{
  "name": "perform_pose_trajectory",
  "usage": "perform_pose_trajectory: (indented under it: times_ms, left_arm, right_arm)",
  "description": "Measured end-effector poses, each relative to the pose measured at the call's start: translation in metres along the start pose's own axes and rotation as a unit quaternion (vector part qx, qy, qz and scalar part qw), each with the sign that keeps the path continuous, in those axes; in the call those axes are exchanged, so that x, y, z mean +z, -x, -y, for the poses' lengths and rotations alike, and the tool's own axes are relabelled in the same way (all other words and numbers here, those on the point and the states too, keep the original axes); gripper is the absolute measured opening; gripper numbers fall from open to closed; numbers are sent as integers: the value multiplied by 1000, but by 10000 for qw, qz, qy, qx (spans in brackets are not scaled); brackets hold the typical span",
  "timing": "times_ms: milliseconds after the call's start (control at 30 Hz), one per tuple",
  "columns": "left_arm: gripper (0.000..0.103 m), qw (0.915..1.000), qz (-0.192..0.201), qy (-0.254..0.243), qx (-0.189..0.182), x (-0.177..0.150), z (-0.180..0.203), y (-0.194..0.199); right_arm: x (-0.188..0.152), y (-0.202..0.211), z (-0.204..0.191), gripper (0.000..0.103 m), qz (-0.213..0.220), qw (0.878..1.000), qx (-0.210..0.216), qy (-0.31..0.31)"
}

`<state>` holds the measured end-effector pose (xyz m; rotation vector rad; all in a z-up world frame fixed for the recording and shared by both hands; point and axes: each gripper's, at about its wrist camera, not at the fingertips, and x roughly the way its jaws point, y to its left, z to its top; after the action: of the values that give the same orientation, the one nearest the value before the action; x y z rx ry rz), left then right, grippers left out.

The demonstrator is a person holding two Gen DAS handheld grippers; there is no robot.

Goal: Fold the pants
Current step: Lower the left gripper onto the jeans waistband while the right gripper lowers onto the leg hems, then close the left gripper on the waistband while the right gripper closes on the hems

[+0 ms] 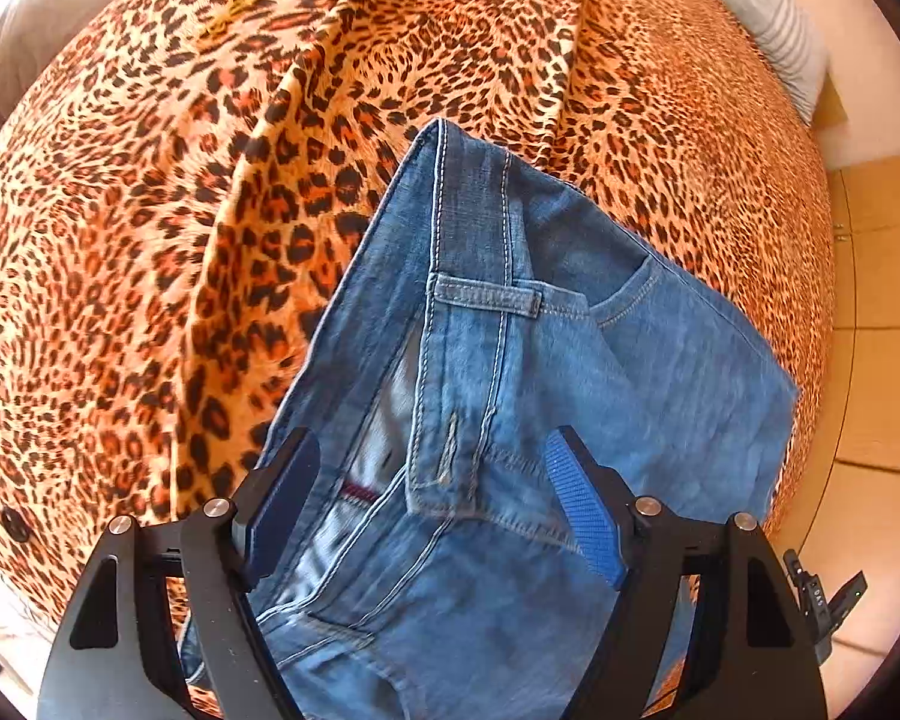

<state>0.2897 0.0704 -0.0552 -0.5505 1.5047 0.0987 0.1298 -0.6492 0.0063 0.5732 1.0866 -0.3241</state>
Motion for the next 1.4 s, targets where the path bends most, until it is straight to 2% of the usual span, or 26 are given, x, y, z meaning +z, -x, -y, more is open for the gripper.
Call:
perform_pose_trajectory:
  times_ms: [133,233,267,300,333,367,433,467,533,567,600,667,700,733,767,833,867,900,967,1033,1167,1267,1400]
  left_arm:
    - [78,9997,-193,158,10,21,7,-31]
    - [77,9991,-184,-164,350,29,17,-50]
    - [66,9979,-175,-327,530,28,24,-53]
    - [40,9966,-177,-503,634,25,30,-55]
    - [29,9946,-215,-720,718,23,36,-57]
    - [25,9913,-210,-921,917,19,41,-59]
    - [25,9846,-96,-1226,1242,12,45,-65]
    - [25,9824,-52,-1332,1306,10,47,-66]
    - [25,9792,-68,-1477,1388,7,53,-65]
    - [25,9782,-144,-1533,1392,6,52,-62]
    - [25,9791,-232,-1543,1305,9,52,-61]
    - [25,9848,-228,-1433,952,17,42,-37]
    - [25,9874,-86,-1338,841,25,35,-24]
    - [25,9895,104,-1217,768,34,28,-9]
    - [28,9912,256,-1100,686,46,22,2]
    - [45,9948,344,-801,531,71,13,15]
    - [61,9968,303,-607,418,83,8,18]
    - [68,9986,228,-403,252,93,1,19]
    - [69,9998,-118,-34,-170,108,-6,12]
    - [69,9979,-464,221,-392,118,-9,1]
    - [69,9981,-600,103,-78,115,6,-14]
    - [69,9974,-703,-95,110,117,15,-25]
    - [69,9963,-733,-347,296,142,45,-37]
  right_arm:
    - [30,-50,-3,58,-278,9988,-84,-390]
    - [38,-82,-7,56,-450,9977,-344,-376]
    - [38,-88,-11,51,-490,9977,-392,-258]
    - [38,-92,-16,19,-516,9975,-475,-99]
    - [39,-94,-21,7,-545,9972,-513,81]
    - [40,-93,-23,7,-577,9975,-375,162]
    - [42,-79,-20,7,-266,9989,-312,234]
    - [42,-79,-14,8,-251,9988,-362,207]
    - [39,-93,4,11,-629,9971,-430,11]
    - [36,-95,7,12,-672,9970,-380,-11]
    - [36,-95,6,18,-651,9973,-333,23]
    - [37,-93,7,21,-703,9973,-230,-30]
    - [40,-88,9,25,-697,9974,-133,-103]
    - [49,-83,13,33,-622,9979,-19,-203]
    - [53,-78,15,38,-535,9981,52,-289]
    - [67,-73,15,50,-384,9985,102,-387]
    - [73,-73,13,50,-342,9986,92,-387]
    - [79,-73,9,50,-317,9988,64,-362]
    - [92,-77,0,50,-326,9990,57,-297]
    - [104,-87,-14,50,-376,9989,103,-273]
    - [122,-105,-38,55,-468,9983,268,-216]
    - [133,-118,-52,57,-512,9985,199,-19]
    - [146,-135,-69,59,-613,9979,142,120]
